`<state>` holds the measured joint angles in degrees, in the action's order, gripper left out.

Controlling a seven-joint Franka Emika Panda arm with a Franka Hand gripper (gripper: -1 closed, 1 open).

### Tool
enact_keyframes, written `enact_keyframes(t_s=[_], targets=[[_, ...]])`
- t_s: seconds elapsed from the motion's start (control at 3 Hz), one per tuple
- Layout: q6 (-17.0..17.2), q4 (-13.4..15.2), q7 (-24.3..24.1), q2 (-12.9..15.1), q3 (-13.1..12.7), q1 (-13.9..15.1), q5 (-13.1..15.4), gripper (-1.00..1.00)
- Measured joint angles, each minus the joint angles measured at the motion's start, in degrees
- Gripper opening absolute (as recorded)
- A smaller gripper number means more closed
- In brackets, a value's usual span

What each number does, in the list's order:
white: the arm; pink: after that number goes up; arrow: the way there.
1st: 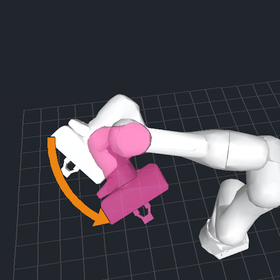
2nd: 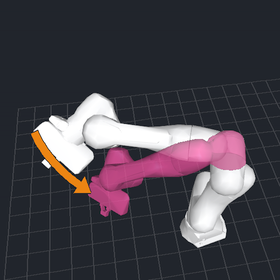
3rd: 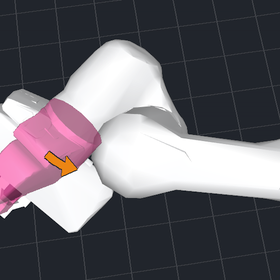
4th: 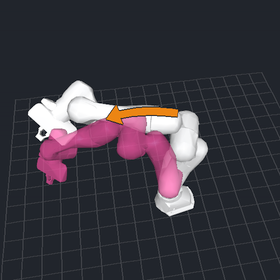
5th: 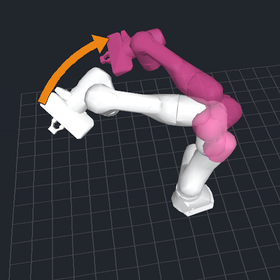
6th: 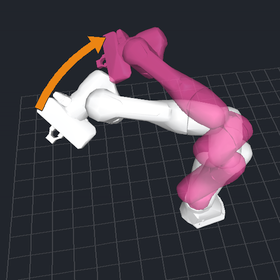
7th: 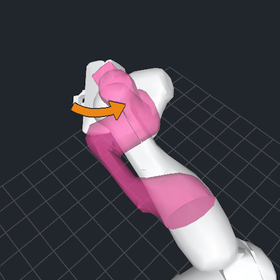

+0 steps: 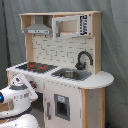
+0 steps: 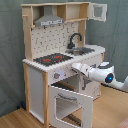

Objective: Play with the kitchen

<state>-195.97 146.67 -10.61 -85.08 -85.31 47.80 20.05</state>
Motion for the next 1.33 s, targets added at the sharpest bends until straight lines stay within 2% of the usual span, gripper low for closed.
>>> enact_keyframes(t_s=[1.33], targets=[[9.82, -1.85, 24.53, -0.07, -0.96, -1.81, 0.03, -1.00]])
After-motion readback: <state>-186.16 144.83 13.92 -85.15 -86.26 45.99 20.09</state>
